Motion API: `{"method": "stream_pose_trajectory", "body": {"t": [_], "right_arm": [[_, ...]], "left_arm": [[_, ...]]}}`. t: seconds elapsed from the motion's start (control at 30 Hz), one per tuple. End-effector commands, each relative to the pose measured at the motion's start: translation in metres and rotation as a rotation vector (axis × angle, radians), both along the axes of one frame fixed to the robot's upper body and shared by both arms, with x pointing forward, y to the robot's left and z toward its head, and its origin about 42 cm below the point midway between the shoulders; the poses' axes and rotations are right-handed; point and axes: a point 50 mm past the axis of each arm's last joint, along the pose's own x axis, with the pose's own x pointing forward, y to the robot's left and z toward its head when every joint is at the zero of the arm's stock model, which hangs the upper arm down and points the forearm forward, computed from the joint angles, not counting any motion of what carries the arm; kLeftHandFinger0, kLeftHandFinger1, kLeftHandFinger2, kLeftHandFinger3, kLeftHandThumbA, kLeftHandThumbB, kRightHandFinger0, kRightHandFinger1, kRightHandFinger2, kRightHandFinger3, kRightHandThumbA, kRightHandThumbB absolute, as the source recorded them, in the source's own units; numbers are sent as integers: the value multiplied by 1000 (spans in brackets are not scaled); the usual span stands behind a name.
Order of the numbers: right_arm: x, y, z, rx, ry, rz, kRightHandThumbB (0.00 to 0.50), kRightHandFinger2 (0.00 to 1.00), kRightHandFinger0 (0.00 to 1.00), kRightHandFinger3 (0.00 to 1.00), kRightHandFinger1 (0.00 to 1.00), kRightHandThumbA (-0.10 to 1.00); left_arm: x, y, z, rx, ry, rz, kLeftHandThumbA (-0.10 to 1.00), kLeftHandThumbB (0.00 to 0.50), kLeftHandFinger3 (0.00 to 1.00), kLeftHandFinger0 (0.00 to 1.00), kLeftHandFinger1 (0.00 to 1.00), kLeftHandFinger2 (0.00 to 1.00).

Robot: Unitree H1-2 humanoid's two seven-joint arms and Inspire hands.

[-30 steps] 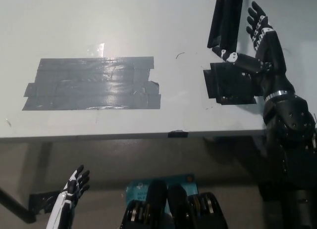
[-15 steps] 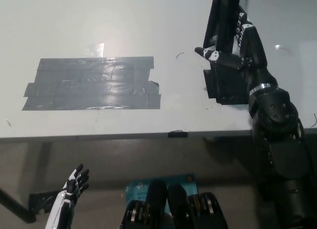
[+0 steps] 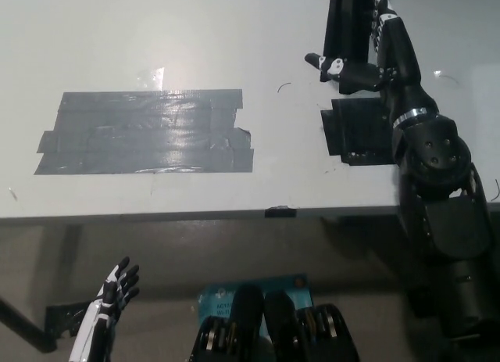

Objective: A person hands a stapler to the robot and the robot grabs it with its right hand and places it on the desk infront of it

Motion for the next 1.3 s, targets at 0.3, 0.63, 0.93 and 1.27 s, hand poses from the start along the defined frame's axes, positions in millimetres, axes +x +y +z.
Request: {"method": "stream_pose_trajectory", "body": {"t": [0.3,0.63,0.93,1.27], "right_arm": [[8,6,32,-8,-60,0,412,1000,1000,1000,1000,1000],[19,12,36,20,-58,17,374,1000,1000,1000,1000,1000],[29,11,52,-10,-60,14,386,1000,1000,1000,1000,1000],[39,15,57,-146,5,-102,197,652,0,430,299,-100]], "left_arm": [[4,2,15,0,-74,-45,1000,500,1000,1000,1000,1000],[7,3,17,11,-89,-52,1000,500,1000,1000,1000,1000],[10,3,20,-4,-90,-54,1000,500,1000,1000,1000,1000],[11,2,21,3,-91,-55,1000,500,1000,1000,1000,1000]]}}
